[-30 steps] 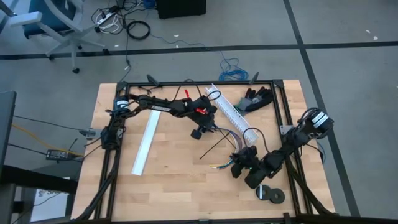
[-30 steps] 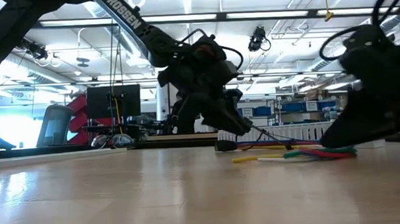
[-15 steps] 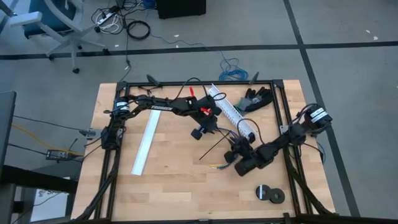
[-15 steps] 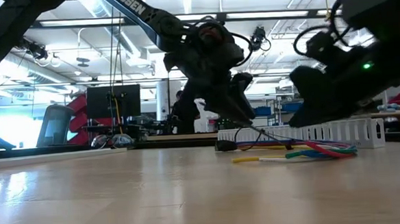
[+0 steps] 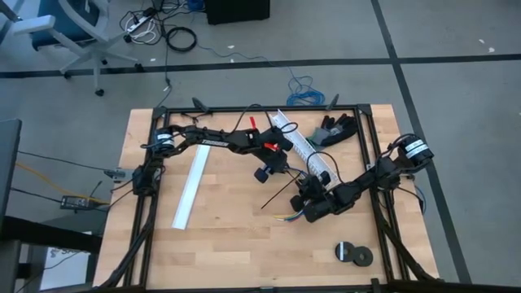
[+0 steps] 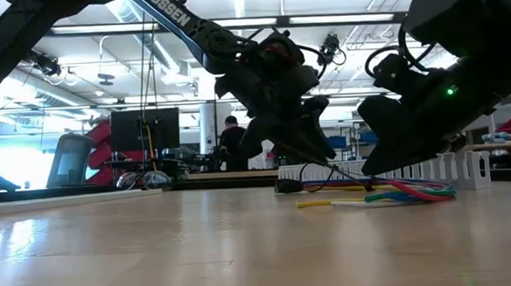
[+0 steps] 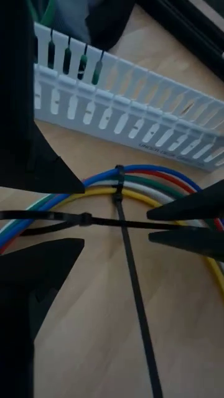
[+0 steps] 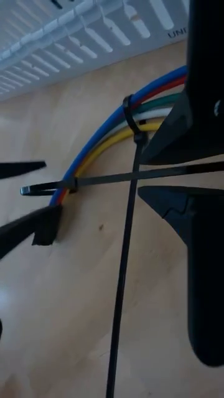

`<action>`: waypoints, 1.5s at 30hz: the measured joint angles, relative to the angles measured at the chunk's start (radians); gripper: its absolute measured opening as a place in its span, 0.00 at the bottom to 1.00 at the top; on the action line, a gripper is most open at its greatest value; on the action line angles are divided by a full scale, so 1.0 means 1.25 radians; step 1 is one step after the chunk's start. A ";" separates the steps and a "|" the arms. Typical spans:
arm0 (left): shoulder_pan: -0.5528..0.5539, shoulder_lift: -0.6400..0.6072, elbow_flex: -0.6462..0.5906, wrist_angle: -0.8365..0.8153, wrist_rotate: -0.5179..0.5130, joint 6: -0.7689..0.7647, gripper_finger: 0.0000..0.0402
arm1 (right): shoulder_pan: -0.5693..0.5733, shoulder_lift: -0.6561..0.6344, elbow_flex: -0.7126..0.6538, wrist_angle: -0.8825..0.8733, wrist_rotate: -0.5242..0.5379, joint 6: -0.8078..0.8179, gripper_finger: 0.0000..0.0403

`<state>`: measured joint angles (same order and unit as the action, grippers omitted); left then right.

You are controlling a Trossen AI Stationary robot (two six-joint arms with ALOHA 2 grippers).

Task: Ziptie cables
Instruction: Wrap the cable wires with black zip tie

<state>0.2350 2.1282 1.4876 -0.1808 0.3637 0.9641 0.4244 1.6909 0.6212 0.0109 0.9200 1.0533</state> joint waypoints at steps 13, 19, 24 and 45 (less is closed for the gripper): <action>-0.017 0.020 0.000 0.035 0.004 -0.037 0.34 | -0.002 0.000 0.000 0.004 0.012 -0.015 0.13; -0.017 0.033 0.000 0.058 0.001 -0.048 0.34 | -0.002 0.000 0.000 0.014 0.015 -0.024 0.13; -0.017 0.032 0.000 0.057 -0.005 -0.049 0.33 | -0.002 0.000 0.000 0.015 0.015 -0.031 0.13; -0.017 0.032 0.000 0.034 -0.073 -0.048 0.05 | -0.003 0.001 0.000 0.024 0.024 -0.076 0.13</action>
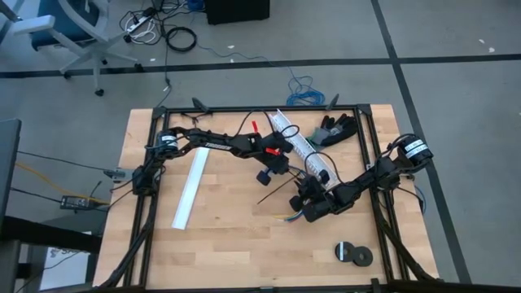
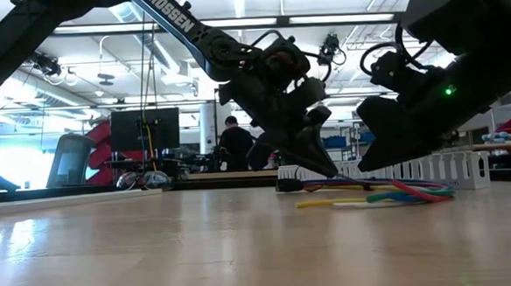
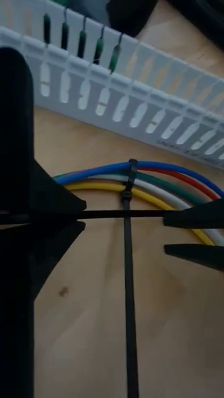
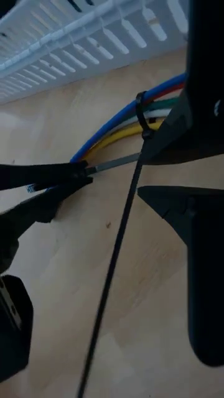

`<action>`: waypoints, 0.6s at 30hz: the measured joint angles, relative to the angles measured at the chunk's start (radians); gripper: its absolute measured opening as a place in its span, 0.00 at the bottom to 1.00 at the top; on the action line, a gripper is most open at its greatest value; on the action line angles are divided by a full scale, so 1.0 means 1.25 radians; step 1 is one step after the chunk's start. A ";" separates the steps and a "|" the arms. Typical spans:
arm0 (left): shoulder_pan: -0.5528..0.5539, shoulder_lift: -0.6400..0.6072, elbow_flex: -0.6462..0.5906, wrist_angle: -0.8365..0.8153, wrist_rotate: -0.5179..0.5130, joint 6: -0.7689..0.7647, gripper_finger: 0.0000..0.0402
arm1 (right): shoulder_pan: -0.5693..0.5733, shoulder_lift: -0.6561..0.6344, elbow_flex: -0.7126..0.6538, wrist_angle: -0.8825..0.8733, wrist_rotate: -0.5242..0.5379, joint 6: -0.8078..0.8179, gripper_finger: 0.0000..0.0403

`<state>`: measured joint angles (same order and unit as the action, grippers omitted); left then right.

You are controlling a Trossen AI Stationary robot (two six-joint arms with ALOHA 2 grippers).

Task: Ziptie cables
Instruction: Wrap the cable wires with black zip tie

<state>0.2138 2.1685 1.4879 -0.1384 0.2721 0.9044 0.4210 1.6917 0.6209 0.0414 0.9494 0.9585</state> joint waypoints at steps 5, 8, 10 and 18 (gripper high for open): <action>0.000 0.000 0.000 -0.022 -0.010 -0.018 0.05 | -0.004 0.000 0.000 0.028 0.087 -0.079 0.13; 0.000 0.000 0.000 -0.037 -0.010 -0.020 0.05 | -0.030 0.000 0.000 0.033 0.086 -0.119 0.13; 0.000 0.000 0.000 -0.041 -0.010 -0.020 0.05 | -0.061 0.000 0.000 0.043 0.009 -0.148 0.13; 0.000 -0.003 0.000 -0.059 -0.047 -0.021 0.05 | -0.150 0.000 0.000 0.212 -0.138 -0.394 0.18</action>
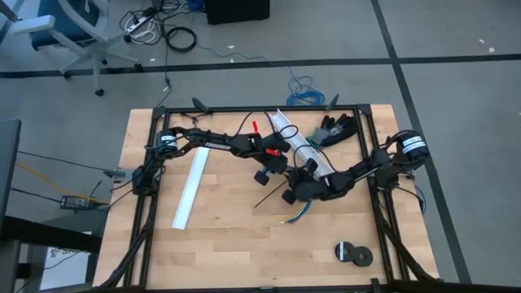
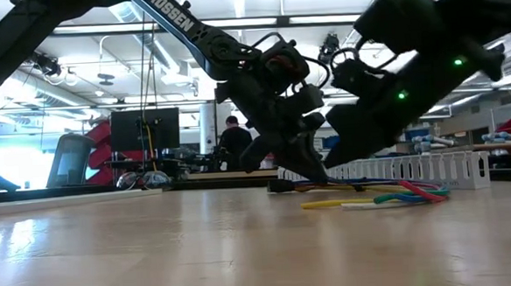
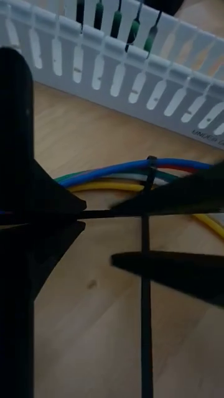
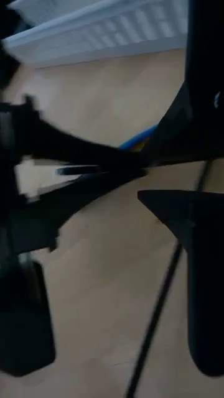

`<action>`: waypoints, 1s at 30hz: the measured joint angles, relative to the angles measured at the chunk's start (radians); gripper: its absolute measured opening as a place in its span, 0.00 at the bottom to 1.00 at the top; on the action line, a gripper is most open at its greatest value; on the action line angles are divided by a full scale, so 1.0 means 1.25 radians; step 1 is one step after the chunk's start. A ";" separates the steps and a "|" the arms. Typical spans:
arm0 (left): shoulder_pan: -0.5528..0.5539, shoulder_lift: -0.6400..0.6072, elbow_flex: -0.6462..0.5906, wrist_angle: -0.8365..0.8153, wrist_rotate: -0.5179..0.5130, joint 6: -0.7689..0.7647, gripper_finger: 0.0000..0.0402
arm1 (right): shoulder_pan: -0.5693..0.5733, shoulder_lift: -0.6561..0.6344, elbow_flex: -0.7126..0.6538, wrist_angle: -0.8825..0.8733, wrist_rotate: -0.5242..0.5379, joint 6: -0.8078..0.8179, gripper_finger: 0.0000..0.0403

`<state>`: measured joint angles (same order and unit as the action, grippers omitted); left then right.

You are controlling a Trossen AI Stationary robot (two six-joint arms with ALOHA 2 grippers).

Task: Ziptie cables
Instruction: Wrap the cable wires with black zip tie

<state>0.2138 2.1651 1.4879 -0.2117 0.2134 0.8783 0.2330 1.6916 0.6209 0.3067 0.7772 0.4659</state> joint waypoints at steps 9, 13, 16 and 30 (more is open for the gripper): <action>0.001 -0.008 0.000 -0.024 0.000 -0.002 0.06 | -0.072 0.000 0.000 0.006 -0.111 -0.075 0.25; 0.011 -0.010 0.000 -0.028 0.045 -0.019 0.06 | -0.072 0.000 0.000 0.005 -0.130 -0.083 0.26; 0.022 -0.011 0.000 -0.028 0.081 -0.031 0.06 | -0.066 0.000 0.000 0.005 -0.129 -0.084 0.26; 0.028 -0.050 0.000 -0.043 0.112 -0.042 0.05 | -0.065 0.000 0.000 0.010 -0.124 -0.102 0.26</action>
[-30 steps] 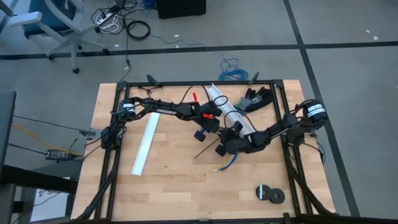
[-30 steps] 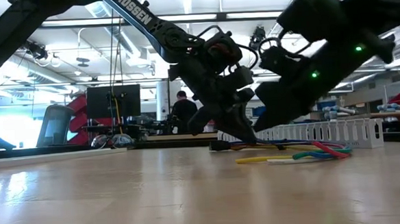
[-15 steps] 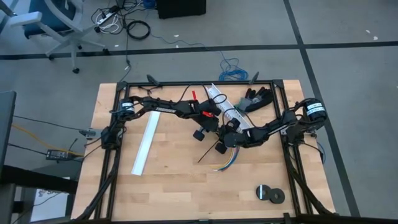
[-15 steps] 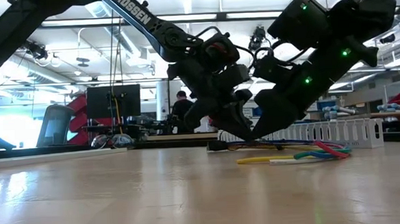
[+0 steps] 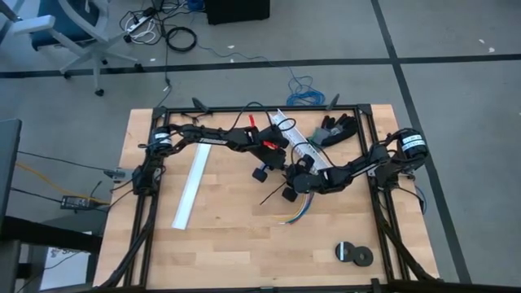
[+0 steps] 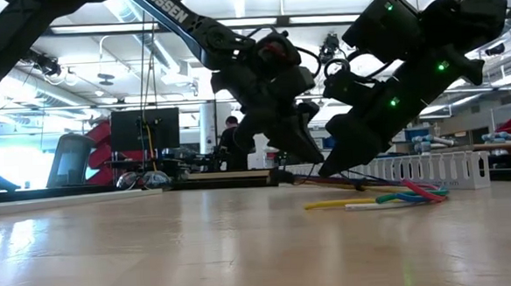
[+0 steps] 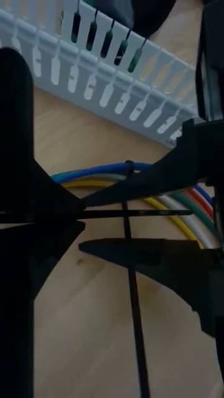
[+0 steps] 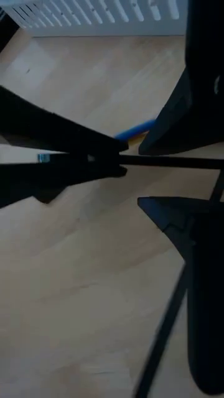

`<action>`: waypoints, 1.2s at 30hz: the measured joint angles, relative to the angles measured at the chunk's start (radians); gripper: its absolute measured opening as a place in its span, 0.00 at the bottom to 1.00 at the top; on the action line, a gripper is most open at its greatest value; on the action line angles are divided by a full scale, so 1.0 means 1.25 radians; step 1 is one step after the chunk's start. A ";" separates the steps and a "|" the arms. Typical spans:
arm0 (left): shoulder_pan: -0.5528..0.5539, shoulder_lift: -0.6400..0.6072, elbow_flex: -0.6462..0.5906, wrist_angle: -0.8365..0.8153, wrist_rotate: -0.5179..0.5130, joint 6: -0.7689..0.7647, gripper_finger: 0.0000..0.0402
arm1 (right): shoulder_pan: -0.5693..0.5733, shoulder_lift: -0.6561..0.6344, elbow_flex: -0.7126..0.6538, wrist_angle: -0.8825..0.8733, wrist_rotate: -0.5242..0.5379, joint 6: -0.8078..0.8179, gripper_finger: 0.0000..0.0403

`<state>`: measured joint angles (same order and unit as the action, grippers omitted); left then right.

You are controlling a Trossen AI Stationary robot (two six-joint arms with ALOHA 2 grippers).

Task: Ziptie cables
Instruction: Wrap the cable wires with black zip tie

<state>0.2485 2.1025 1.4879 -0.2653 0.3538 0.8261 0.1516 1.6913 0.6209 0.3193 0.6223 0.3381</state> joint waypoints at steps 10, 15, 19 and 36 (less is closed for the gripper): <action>-0.001 0.000 0.000 -0.002 -0.023 0.003 0.05 | -0.008 0.000 0.000 0.014 0.002 -0.022 0.24; 0.000 0.000 0.000 -0.009 -0.033 0.003 0.05 | -0.010 0.000 0.000 0.019 0.004 -0.027 0.18; -0.001 0.000 0.000 -0.011 -0.032 0.003 0.05 | -0.018 0.000 0.000 0.015 0.000 -0.023 0.06; 0.012 0.001 -0.001 -0.025 0.009 -0.005 0.10 | 0.031 -0.001 0.001 -0.008 -0.016 0.088 0.00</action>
<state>0.2633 2.1033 1.4871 -0.2967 0.3651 0.8199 0.1903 1.6901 0.6220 0.3096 0.6028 0.4476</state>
